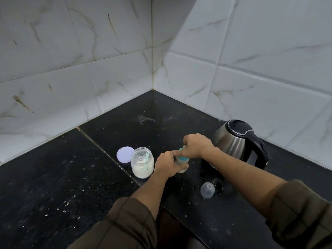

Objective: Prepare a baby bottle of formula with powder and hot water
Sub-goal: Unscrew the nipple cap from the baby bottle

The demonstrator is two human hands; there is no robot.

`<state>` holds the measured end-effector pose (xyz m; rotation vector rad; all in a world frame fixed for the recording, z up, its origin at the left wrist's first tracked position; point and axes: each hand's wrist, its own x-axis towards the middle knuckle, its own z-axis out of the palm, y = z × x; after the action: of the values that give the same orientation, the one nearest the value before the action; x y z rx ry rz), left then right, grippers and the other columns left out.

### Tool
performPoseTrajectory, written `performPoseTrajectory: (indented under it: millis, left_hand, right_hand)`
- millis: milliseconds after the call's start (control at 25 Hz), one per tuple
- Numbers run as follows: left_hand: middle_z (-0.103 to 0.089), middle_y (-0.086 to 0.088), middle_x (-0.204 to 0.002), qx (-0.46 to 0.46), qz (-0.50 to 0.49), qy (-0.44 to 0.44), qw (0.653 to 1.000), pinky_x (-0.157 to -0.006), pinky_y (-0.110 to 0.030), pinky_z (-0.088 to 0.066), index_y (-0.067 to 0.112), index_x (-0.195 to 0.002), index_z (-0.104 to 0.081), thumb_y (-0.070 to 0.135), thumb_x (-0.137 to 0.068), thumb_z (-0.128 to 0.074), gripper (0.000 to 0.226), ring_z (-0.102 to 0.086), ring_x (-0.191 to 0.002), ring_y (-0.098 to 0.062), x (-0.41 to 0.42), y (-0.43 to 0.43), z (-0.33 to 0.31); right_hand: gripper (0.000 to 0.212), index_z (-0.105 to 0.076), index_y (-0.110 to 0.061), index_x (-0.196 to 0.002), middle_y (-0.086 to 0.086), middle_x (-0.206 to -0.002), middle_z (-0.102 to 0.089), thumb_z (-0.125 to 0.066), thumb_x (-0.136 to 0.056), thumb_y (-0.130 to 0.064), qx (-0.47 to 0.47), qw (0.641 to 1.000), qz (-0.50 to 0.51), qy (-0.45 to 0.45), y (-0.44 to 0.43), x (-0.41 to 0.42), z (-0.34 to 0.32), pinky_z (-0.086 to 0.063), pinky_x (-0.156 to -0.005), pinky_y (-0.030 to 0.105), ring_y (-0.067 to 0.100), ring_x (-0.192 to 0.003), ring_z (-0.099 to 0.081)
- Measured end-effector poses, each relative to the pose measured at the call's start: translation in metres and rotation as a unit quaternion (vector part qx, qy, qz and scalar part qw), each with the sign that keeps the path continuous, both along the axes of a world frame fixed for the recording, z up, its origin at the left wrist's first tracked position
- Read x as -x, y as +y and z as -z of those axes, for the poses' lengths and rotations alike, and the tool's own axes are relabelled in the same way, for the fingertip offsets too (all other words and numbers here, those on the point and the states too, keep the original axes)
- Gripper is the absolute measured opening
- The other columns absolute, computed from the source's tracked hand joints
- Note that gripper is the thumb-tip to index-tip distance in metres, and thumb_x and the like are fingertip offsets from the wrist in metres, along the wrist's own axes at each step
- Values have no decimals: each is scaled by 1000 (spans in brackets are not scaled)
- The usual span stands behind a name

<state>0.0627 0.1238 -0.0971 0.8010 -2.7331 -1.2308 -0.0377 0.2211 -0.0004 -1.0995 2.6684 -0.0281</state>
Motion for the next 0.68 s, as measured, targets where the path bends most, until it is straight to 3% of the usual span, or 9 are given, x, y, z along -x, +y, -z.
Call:
performPoseTrajectory:
  millis: [80,240,480,680]
  left_hand:
    - [-71,13,-100,4,2,-1,1000,-88,-32,-53,31,-123,-68,44,-75,-84,52,-64,-96,-9,0,0,1]
    - [-72,12,-101,0,2,-8,1000,-92,-37,-55,32,-123,-66,48,-72,-85,56,-66,-97,-10,1,0,0]
    - [-69,10,-105,10,4,3,1000,-90,-35,-52,30,-121,-66,46,-75,-84,52,-65,-103,-15,-1,0,0]
    - [-74,9,-108,-2,-26,27,999,-92,-34,-52,35,-123,-69,45,-68,-88,59,-66,-105,-14,-3,3,2]
  right_hand:
    - [50,-71,-18,-106,-3,-91,-70,-74,-83,-62,-6,1000,8,-5,-1,-2,3,-53,-61,27,14,-76,-66]
    - [37,-71,-25,-118,-2,-111,-70,-80,-83,-27,-25,998,-57,-28,-3,-3,-2,-53,-70,28,17,-93,-65]
    - [40,-61,-31,-102,-9,-99,-64,-75,-72,-53,64,996,-45,38,25,-15,-32,-45,-68,31,17,-89,-60]
    - [48,-62,-32,-117,-6,-109,-68,-75,-77,-53,-78,990,-111,40,72,-40,-5,-46,-73,32,22,-99,-65]
